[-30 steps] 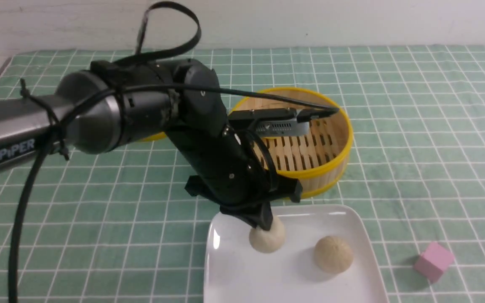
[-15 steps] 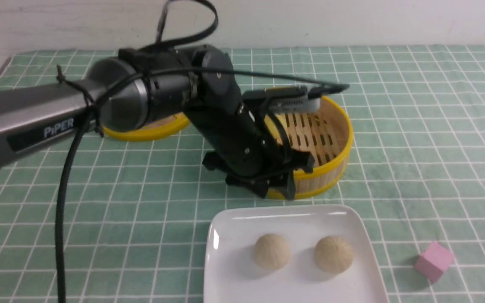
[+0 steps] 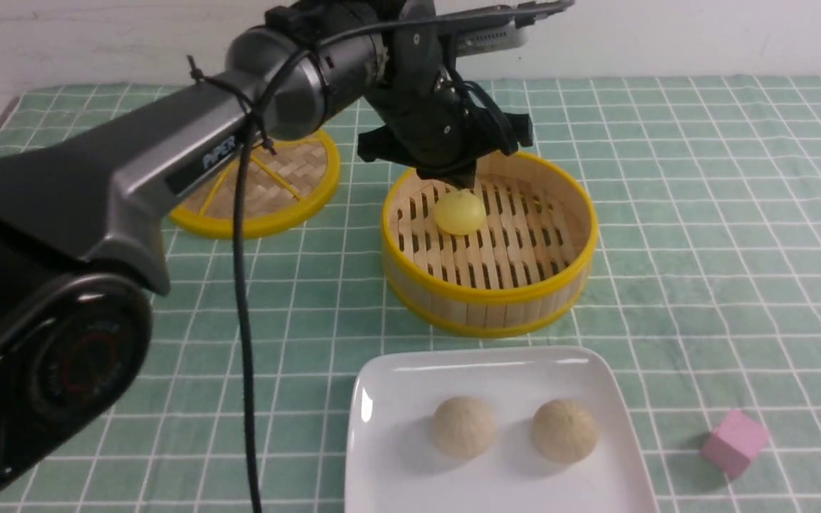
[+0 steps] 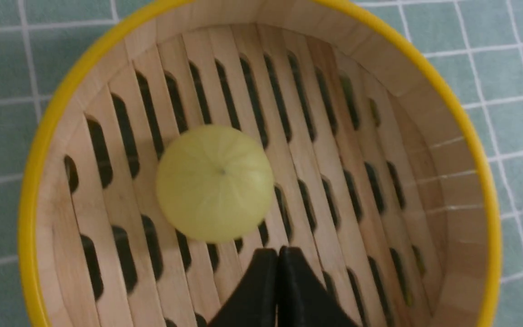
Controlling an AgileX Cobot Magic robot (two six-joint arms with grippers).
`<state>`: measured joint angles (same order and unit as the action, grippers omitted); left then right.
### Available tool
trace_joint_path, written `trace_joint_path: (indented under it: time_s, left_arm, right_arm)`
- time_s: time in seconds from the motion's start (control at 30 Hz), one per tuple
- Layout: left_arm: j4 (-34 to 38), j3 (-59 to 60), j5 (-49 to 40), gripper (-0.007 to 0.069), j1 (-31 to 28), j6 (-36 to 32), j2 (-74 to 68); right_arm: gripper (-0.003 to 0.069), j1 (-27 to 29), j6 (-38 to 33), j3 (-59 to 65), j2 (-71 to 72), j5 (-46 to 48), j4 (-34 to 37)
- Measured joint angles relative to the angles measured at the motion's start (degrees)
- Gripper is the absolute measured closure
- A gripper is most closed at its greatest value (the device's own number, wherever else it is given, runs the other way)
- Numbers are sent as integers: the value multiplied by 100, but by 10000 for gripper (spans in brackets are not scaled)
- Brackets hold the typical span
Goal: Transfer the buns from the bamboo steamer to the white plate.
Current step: 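Reach into the bamboo steamer and grasp a bun with the left gripper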
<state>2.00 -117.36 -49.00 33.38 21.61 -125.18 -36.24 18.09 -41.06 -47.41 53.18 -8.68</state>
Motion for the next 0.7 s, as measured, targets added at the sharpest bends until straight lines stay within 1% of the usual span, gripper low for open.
trace_joint_path:
  time_s: [0.1,0.13,0.2,0.23,0.27,0.3,0.37,0.43,0.47,0.5,0.57,0.63,0.7]
  left_arm:
    - [-272,-262,-42,508,0,18,-259]
    - [-284,-268,-42,508,5,18,-274]
    - [-355,-296,67,378,5,39,-446]
    - [-368,-296,122,335,5,46,-508]
    - [-369,-296,134,328,5,46,-521]
    - [-373,-296,249,272,5,53,-623]
    - [-373,-296,414,235,5,96,-767]
    - [-381,-296,486,249,5,199,-876]
    - [-398,-296,492,299,5,284,-931]
    - [-399,-296,492,310,5,298,-938]
    - [-472,-296,418,499,5,396,-944]
    - [-495,-296,264,575,0,382,-835]
    - [-495,-296,-22,598,0,197,-586]
  right_arm:
    - [615,0,0,0,0,0,0]
    - [615,0,0,0,0,0,0]
    - [613,0,0,0,0,0,0]
    - [611,0,0,0,0,0,0]
    - [611,0,0,0,0,0,0]
    - [608,0,0,0,0,0,0]
    - [604,0,0,0,0,0,0]
    - [603,0,5,0,0,0,0]
    - [601,0,5,0,0,0,0]
    - [601,0,5,0,0,0,0]
    - [597,0,5,0,0,0,0]
    - [594,0,5,0,0,0,0]
    - [590,0,5,0,0,0,0]
